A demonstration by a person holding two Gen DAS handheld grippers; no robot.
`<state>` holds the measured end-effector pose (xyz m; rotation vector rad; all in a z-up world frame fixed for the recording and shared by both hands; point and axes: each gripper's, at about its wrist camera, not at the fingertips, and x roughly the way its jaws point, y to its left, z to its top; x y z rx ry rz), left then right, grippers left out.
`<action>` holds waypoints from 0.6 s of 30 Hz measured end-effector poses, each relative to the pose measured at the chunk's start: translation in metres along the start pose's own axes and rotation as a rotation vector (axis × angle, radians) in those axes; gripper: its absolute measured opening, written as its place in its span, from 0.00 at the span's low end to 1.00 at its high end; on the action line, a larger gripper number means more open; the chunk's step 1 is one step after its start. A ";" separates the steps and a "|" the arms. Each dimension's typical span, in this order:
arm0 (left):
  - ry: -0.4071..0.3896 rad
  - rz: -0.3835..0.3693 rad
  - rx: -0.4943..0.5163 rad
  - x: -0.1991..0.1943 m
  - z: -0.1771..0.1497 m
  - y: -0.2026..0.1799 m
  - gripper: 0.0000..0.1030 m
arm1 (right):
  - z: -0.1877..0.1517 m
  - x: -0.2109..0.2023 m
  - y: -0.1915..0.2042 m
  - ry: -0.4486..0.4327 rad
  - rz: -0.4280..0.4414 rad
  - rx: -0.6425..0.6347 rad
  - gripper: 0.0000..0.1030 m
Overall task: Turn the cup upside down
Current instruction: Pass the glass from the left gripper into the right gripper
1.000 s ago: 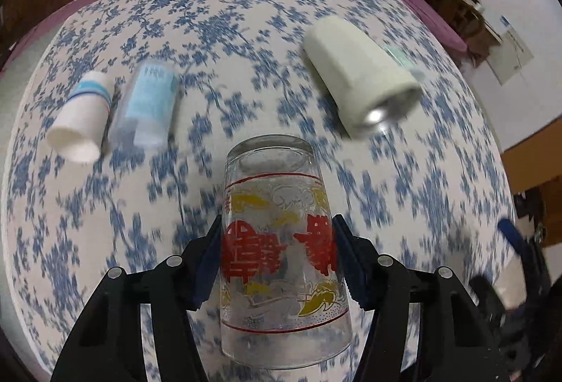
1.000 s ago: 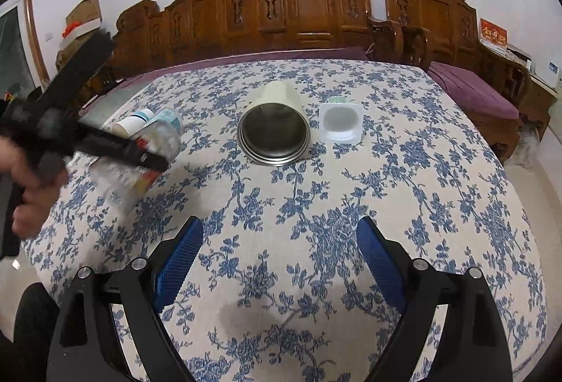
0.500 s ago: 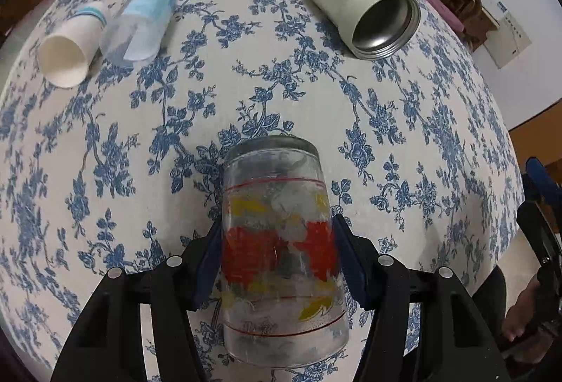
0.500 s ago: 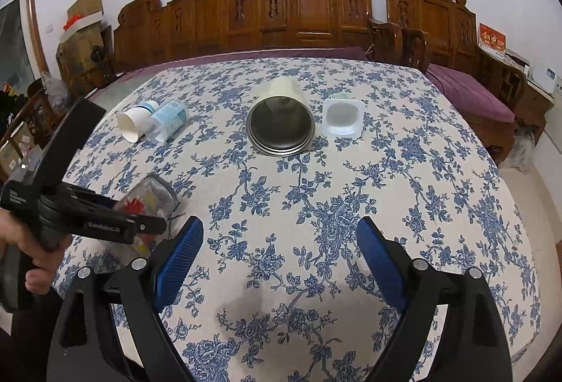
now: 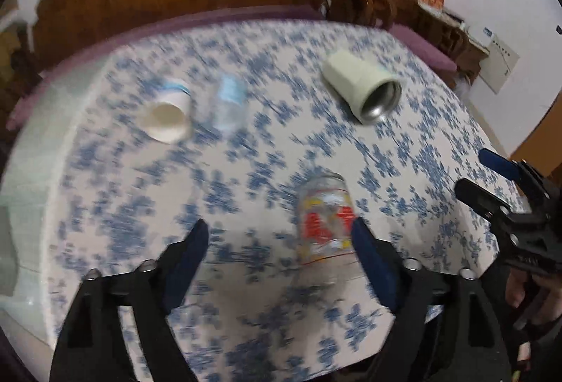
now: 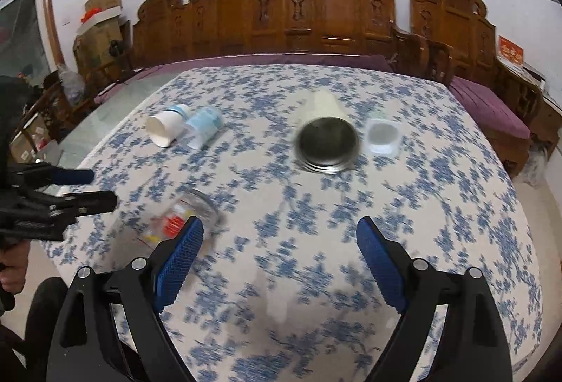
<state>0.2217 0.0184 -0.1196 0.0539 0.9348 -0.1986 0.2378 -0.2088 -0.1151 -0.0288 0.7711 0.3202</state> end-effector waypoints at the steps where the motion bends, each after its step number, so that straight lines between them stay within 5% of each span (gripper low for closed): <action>1: -0.019 0.019 -0.002 -0.006 -0.001 0.004 0.87 | 0.003 0.002 0.007 0.002 0.009 -0.010 0.88; 8: -0.115 0.063 -0.051 -0.033 -0.024 0.037 0.87 | 0.017 0.027 0.042 0.076 0.085 -0.021 0.86; 18: -0.162 0.079 -0.127 -0.033 -0.045 0.063 0.92 | 0.014 0.100 0.068 0.319 0.145 0.052 0.80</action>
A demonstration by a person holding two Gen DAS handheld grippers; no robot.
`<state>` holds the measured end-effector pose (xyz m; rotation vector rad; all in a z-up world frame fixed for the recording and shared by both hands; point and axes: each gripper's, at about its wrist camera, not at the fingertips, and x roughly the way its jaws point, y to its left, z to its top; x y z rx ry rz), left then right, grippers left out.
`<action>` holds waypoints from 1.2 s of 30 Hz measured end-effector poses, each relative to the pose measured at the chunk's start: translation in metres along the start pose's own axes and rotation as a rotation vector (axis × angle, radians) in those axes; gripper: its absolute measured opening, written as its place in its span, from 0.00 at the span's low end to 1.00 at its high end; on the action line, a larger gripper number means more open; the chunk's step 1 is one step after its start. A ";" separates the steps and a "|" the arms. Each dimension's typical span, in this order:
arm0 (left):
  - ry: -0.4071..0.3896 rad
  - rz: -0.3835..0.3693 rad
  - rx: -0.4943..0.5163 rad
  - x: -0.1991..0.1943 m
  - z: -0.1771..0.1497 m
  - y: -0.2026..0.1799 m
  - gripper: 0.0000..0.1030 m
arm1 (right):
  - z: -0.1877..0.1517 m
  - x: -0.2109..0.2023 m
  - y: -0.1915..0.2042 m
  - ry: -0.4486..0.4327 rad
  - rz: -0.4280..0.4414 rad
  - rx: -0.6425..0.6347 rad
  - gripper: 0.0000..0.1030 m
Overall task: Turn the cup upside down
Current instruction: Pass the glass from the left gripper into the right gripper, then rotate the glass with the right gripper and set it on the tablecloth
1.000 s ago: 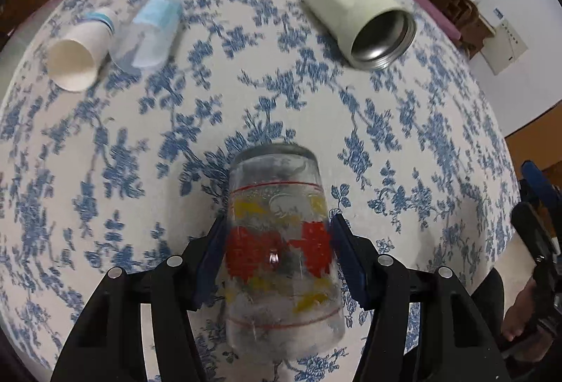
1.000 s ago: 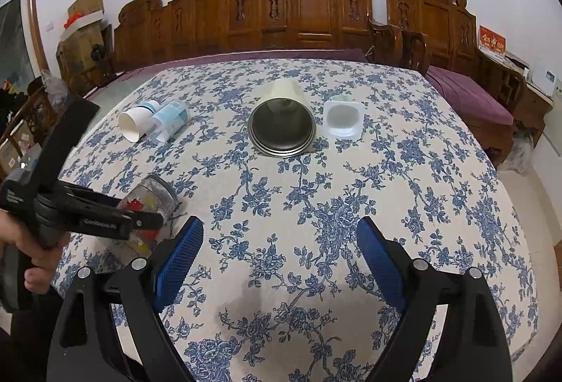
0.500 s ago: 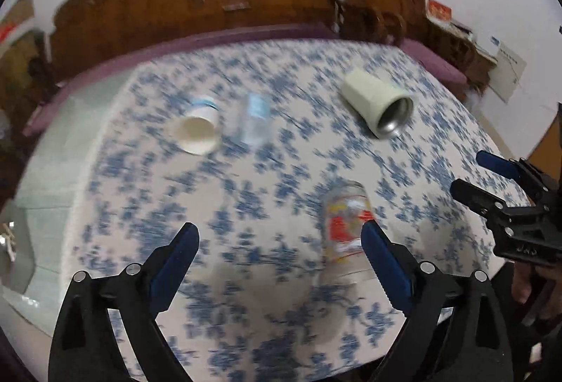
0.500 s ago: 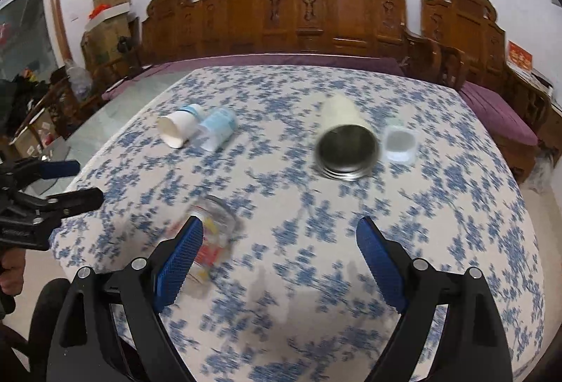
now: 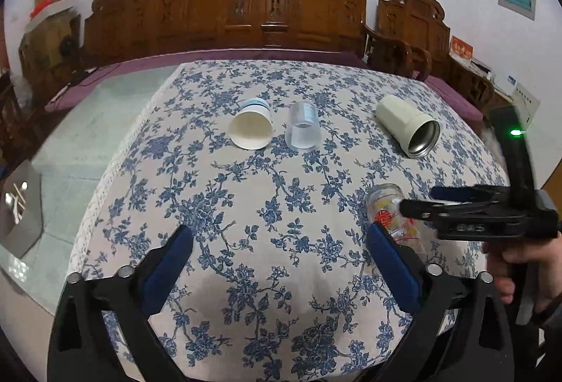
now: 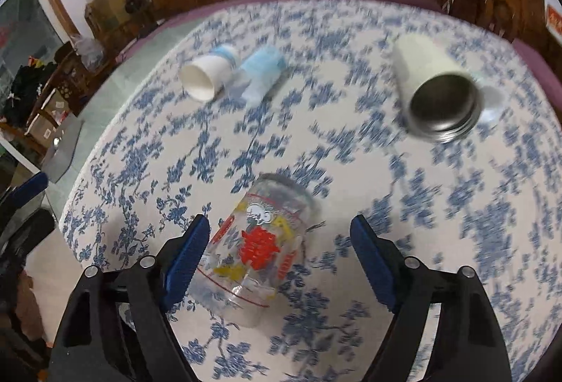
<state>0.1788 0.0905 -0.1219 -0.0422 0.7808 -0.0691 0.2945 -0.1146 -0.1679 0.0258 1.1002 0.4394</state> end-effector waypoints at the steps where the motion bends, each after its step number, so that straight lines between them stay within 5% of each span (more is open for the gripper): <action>1: 0.001 0.002 0.001 0.001 -0.002 0.000 0.92 | 0.001 0.006 0.000 0.017 0.003 0.009 0.80; 17: 0.026 0.049 0.013 0.018 -0.013 0.009 0.92 | 0.017 0.058 -0.007 0.203 0.025 0.144 0.71; 27: 0.028 0.048 0.032 0.018 -0.013 0.004 0.92 | 0.020 0.054 -0.012 0.195 0.026 0.181 0.58; 36: 0.027 0.029 0.047 0.013 -0.013 -0.005 0.92 | 0.014 -0.001 -0.016 0.047 0.030 0.076 0.57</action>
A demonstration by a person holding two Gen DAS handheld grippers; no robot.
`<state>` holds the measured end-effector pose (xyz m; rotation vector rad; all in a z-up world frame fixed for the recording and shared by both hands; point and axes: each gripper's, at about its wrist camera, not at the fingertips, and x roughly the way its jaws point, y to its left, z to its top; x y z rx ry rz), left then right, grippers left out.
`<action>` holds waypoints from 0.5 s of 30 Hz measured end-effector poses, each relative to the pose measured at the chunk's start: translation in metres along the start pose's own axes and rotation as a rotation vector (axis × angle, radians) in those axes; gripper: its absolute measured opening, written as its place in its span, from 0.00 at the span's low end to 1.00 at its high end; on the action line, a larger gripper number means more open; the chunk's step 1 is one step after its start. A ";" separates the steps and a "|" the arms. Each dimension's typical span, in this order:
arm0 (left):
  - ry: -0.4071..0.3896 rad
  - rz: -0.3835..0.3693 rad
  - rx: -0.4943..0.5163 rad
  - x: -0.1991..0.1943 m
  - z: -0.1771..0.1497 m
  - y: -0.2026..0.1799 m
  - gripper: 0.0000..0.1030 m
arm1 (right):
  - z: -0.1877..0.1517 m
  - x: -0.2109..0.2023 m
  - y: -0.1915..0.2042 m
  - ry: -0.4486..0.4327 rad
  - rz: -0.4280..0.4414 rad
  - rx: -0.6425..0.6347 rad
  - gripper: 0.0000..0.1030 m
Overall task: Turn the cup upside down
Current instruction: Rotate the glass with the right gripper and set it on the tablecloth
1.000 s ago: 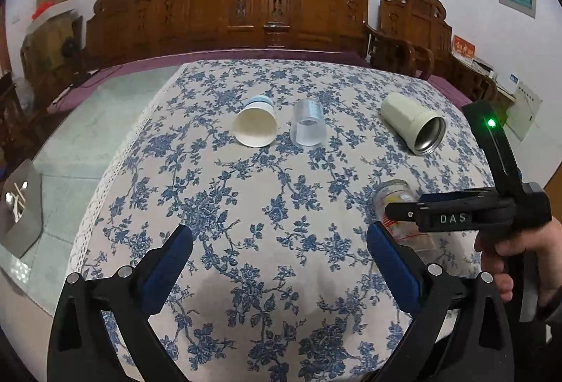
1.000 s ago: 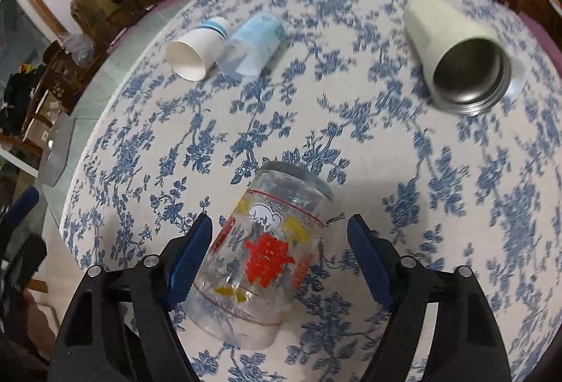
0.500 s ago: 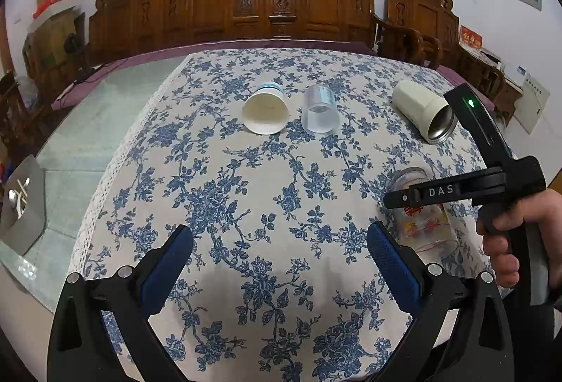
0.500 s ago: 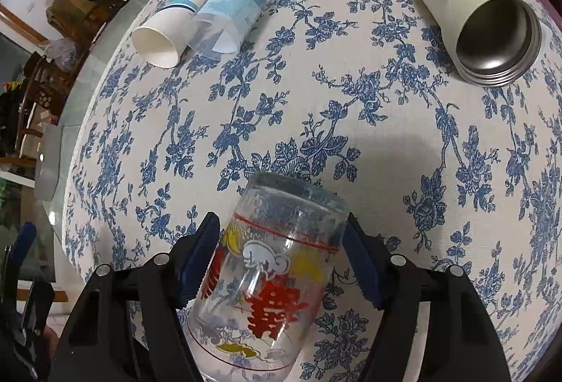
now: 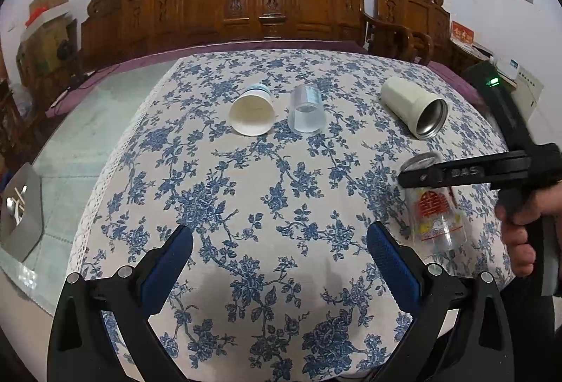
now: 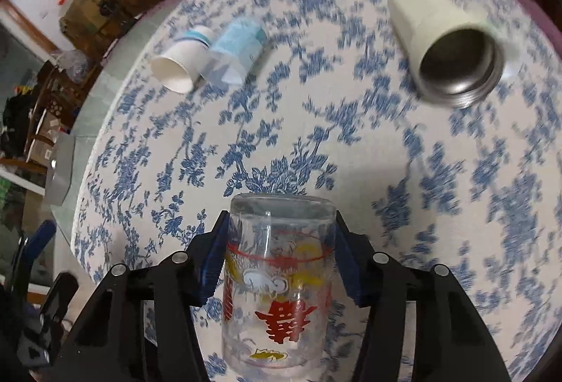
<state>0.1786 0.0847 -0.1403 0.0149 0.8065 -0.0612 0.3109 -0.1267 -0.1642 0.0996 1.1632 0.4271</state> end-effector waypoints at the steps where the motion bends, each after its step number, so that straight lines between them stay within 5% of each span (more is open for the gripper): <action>1: 0.000 -0.002 0.002 -0.001 0.000 -0.001 0.92 | -0.002 -0.006 0.002 -0.020 -0.005 -0.019 0.56; 8: -0.003 -0.014 0.016 -0.003 0.000 -0.008 0.92 | -0.009 -0.032 0.010 -0.146 -0.103 -0.161 0.56; 15: -0.009 -0.012 0.018 -0.006 0.000 -0.011 0.92 | -0.007 -0.026 0.020 -0.172 -0.168 -0.260 0.56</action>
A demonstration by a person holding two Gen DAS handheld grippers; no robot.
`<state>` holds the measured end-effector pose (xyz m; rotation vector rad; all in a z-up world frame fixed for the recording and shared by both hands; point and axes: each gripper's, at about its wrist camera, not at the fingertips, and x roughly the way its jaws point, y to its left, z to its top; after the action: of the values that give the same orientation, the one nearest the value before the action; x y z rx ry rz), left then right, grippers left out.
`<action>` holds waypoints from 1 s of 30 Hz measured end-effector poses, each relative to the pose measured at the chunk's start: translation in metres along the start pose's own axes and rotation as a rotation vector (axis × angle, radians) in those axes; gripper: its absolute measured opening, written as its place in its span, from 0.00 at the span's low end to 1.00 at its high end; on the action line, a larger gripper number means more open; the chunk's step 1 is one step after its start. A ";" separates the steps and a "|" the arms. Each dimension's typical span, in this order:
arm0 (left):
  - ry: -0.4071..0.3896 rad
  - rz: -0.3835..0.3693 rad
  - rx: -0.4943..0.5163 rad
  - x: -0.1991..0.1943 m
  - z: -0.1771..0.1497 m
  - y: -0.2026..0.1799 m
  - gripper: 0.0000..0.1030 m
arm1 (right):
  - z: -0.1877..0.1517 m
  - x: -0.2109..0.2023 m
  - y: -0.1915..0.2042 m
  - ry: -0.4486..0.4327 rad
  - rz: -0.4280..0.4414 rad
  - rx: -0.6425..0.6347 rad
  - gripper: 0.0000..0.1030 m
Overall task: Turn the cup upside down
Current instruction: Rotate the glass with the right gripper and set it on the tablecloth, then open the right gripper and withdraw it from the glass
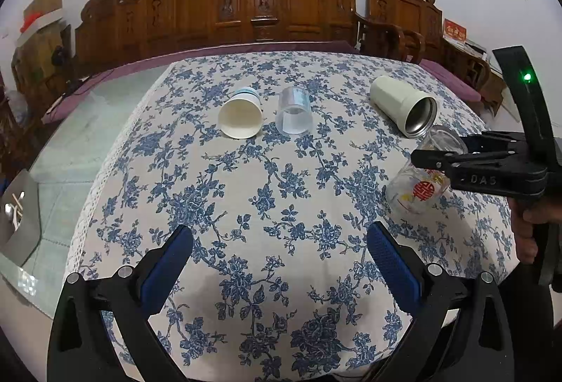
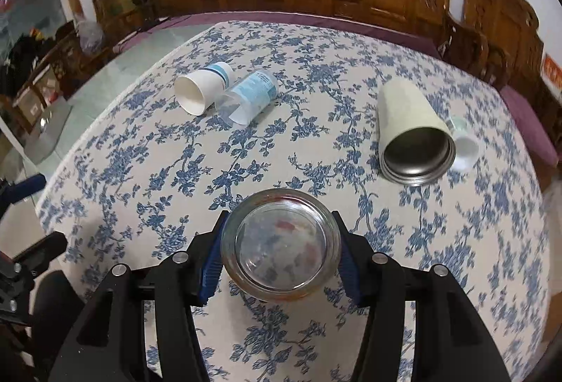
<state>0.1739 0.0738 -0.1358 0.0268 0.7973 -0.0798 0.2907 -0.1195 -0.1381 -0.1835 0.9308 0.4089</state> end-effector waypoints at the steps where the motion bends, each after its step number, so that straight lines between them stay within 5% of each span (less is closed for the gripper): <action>1: -0.001 -0.001 0.000 0.000 0.000 0.000 0.92 | 0.000 0.001 0.002 0.000 -0.003 -0.006 0.56; 9: -0.008 0.006 0.006 -0.003 0.001 -0.002 0.92 | -0.008 0.009 0.007 -0.012 0.036 0.008 0.57; 11: -0.015 0.010 0.002 -0.004 0.002 -0.003 0.92 | -0.010 0.007 0.004 -0.014 0.073 0.045 0.69; 19: -0.049 0.046 0.002 -0.015 0.004 -0.011 0.92 | -0.037 -0.028 -0.010 -0.108 0.091 0.116 0.82; 23: -0.038 0.072 0.005 -0.016 0.003 -0.020 0.92 | -0.057 -0.050 -0.020 -0.151 0.065 0.142 0.96; 30: -0.017 0.082 -0.005 -0.021 -0.005 -0.043 0.92 | -0.090 -0.094 -0.035 -0.224 -0.005 0.171 0.97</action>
<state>0.1526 0.0322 -0.1240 0.0539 0.7785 -0.0003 0.1892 -0.2054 -0.1156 0.0165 0.7397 0.3351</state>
